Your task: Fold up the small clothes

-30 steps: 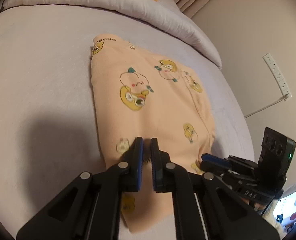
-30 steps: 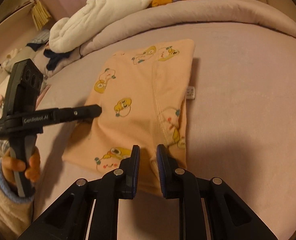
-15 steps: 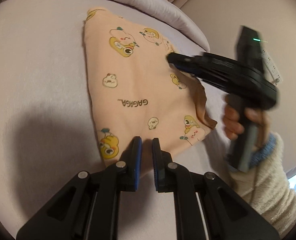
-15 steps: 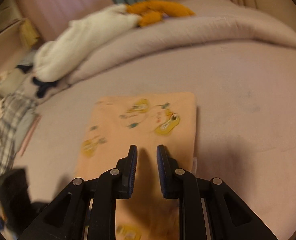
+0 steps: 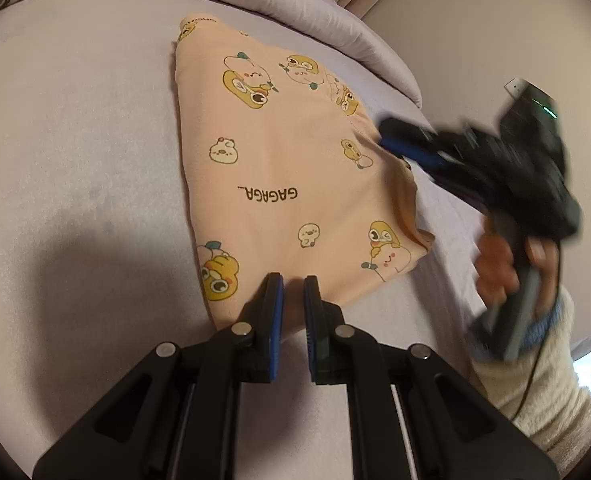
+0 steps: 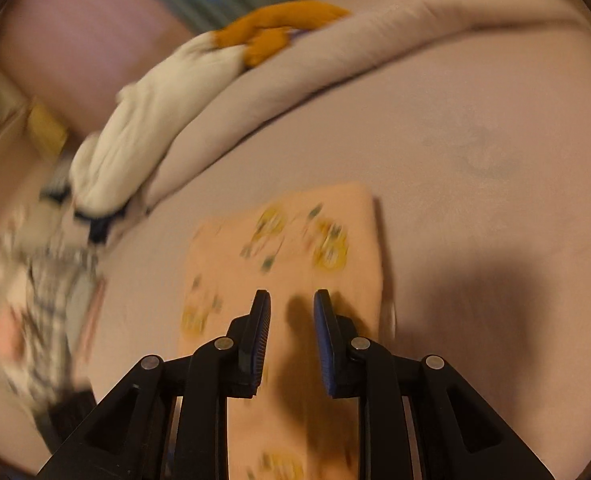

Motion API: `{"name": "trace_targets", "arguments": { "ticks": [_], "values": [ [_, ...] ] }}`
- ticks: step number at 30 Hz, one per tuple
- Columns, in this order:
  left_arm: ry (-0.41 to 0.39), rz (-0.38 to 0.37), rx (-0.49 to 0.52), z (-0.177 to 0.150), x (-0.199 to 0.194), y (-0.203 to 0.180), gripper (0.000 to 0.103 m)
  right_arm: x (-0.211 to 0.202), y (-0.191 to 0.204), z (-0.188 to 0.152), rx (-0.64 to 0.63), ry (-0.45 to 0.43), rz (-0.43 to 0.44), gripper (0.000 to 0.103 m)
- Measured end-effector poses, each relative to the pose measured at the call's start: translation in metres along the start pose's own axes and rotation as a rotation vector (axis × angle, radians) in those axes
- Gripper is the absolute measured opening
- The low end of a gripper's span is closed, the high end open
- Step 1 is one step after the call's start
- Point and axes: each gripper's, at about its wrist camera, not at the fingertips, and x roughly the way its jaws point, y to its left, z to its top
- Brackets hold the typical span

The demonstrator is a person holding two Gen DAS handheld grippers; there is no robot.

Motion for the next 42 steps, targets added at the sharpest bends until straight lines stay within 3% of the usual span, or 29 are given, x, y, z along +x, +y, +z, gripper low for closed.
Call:
{"name": "trace_targets", "arguments": {
  "ticks": [4,6,8,10,14,19,28,31,34,37,39,42],
  "values": [
    [0.001,0.039,0.013,0.005,0.007,-0.013,0.010,-0.018,0.018,-0.030,-0.180,-0.004,-0.061,0.021],
    [0.001,0.054,0.017,0.005,0.009,-0.015,0.010,-0.014,0.015,-0.046,-0.229,0.050,-0.113,0.021],
    [0.005,0.071,0.020,0.006,0.012,-0.019,0.010,-0.004,0.005,-0.060,-0.247,0.102,-0.180,0.021],
    [0.005,0.083,0.028,0.006,0.012,-0.023,0.010,-0.009,0.003,-0.066,-0.251,0.062,-0.175,0.022],
    [0.001,0.101,0.029,0.008,0.016,-0.026,0.010,-0.018,0.001,-0.071,-0.246,0.076,-0.194,0.025],
    [-0.005,0.113,0.025,0.005,0.014,-0.024,0.010,-0.027,-0.006,-0.078,-0.209,0.091,-0.158,0.034],
    [-0.001,0.143,0.013,-0.004,0.009,-0.027,0.011,-0.051,-0.014,-0.081,-0.138,0.044,-0.065,0.035],
    [-0.002,0.143,0.007,-0.008,0.005,-0.027,0.011,-0.052,-0.015,-0.079,-0.108,0.032,-0.040,0.050],
    [0.014,0.148,0.001,-0.014,-0.001,-0.026,0.011,-0.053,-0.017,-0.078,-0.093,0.027,-0.038,0.051],
    [0.026,0.145,-0.006,-0.016,-0.004,-0.027,0.026,-0.052,-0.021,-0.079,-0.076,0.029,-0.034,0.051],
    [0.023,0.153,0.002,-0.018,-0.007,-0.031,0.043,-0.053,-0.025,-0.079,-0.056,0.024,-0.024,0.051],
    [0.011,0.164,0.012,-0.018,-0.009,-0.038,0.048,-0.055,-0.030,-0.081,-0.031,0.020,-0.014,0.051]
  ]
}}
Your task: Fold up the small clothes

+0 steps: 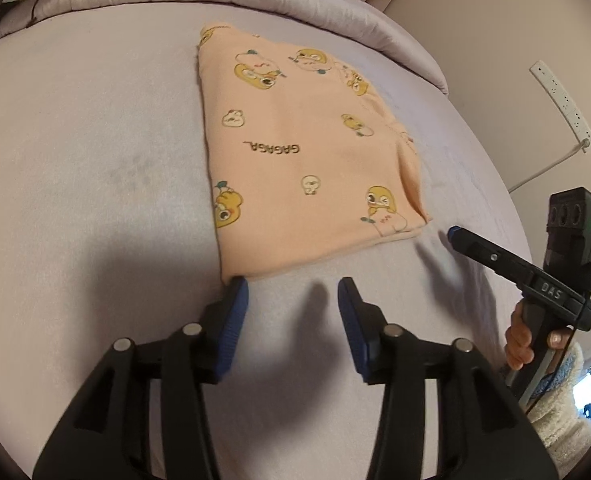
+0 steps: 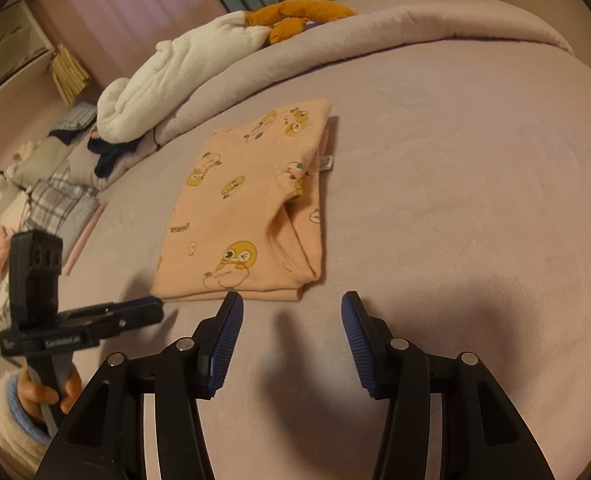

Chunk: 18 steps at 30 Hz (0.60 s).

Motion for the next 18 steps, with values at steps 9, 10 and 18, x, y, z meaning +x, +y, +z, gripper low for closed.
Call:
{"name": "trace_targets", "arguments": {
  "ticks": [9,10,18],
  "values": [
    [-0.069,-0.012,-0.050,0.015,-0.011,0.005,0.066,0.003,-0.014,0.005,0.077,0.008,0.083,0.067],
    [-0.073,-0.017,-0.061,0.017,-0.011,0.007,0.066,0.005,-0.016,0.007,0.091,0.012,0.097,0.067],
    [-0.068,-0.125,-0.250,0.041,0.009,0.048,0.066,0.032,-0.029,0.025,0.232,0.042,0.211,0.068]
  ]
}}
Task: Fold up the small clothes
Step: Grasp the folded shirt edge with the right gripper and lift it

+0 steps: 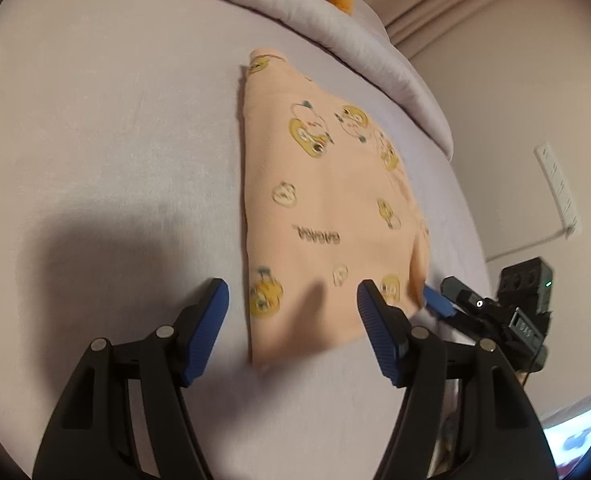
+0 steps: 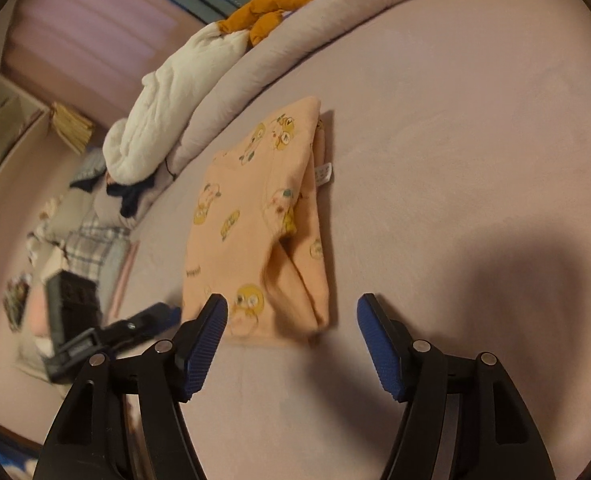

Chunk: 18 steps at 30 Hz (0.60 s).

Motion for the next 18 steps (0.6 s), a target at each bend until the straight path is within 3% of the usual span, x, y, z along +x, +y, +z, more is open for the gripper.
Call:
{"name": "trace_targets", "arguments": {
  "ticks": [9,18],
  "values": [
    [0.003,-0.049,0.005,0.021,0.017,-0.001,0.066,0.029,0.004,0.019,0.046,0.034,0.084,0.068],
    [-0.019,-0.150,-0.108,0.043,0.031,0.014,0.067,0.059,0.007,0.041,0.078,0.055,0.133,0.068]
  ]
}}
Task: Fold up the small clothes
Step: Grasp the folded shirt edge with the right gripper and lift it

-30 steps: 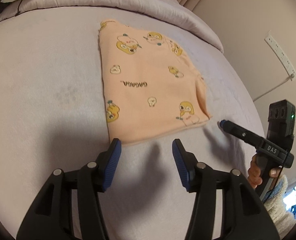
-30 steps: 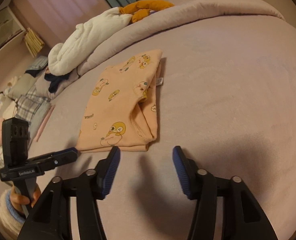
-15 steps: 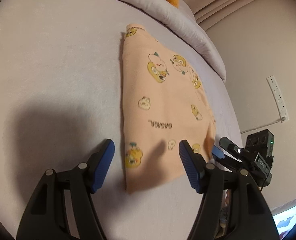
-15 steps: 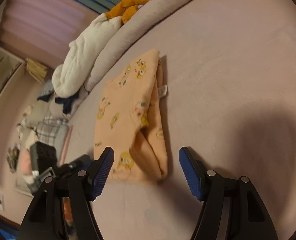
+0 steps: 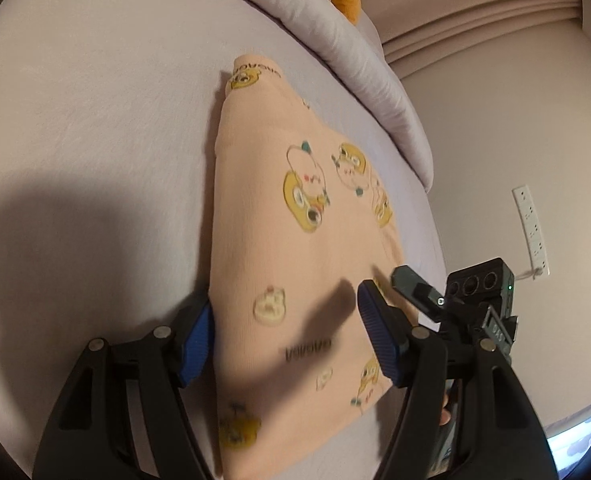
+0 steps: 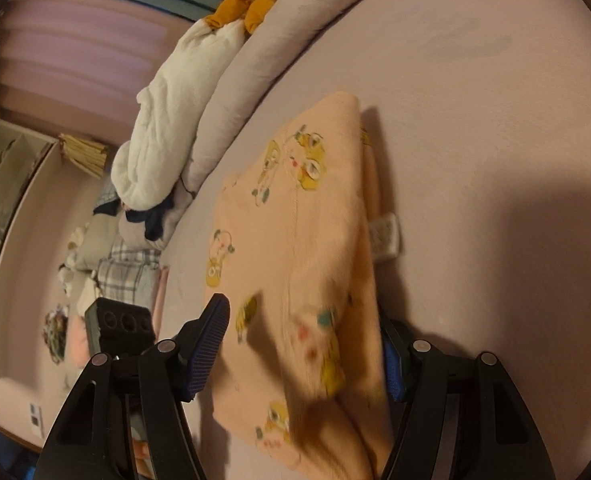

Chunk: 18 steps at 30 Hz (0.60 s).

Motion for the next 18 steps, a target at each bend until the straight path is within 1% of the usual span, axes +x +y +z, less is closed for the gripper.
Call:
{"name": "trace_targets", "arguments": {
  "ticks": [4,9,11,13,16,18],
  "values": [
    [-0.022,0.008,0.010,0.003,0.007,-0.005,0.067,0.010,0.005,0.003,-0.035,-0.020,-0.009,0.068],
    [-0.007,0.027,0.038,0.006,0.015,-0.009,0.067,0.012,0.010,0.000,-0.109,-0.041,-0.036,0.066],
    [-0.002,0.051,0.064,0.005,0.017,-0.013,0.066,0.010,0.007,-0.001,-0.125,-0.046,-0.040,0.061],
    [-0.004,0.074,0.084,0.004,0.019,-0.016,0.066,0.009,0.002,-0.001,-0.123,-0.048,-0.032,0.052],
    [-0.009,0.099,0.101,0.001,0.019,-0.019,0.066,0.009,-0.001,0.000,-0.126,-0.049,-0.028,0.048],
    [-0.009,0.119,0.119,-0.001,0.019,-0.021,0.065,0.012,0.003,-0.001,-0.146,-0.054,-0.046,0.046]
  ]
}}
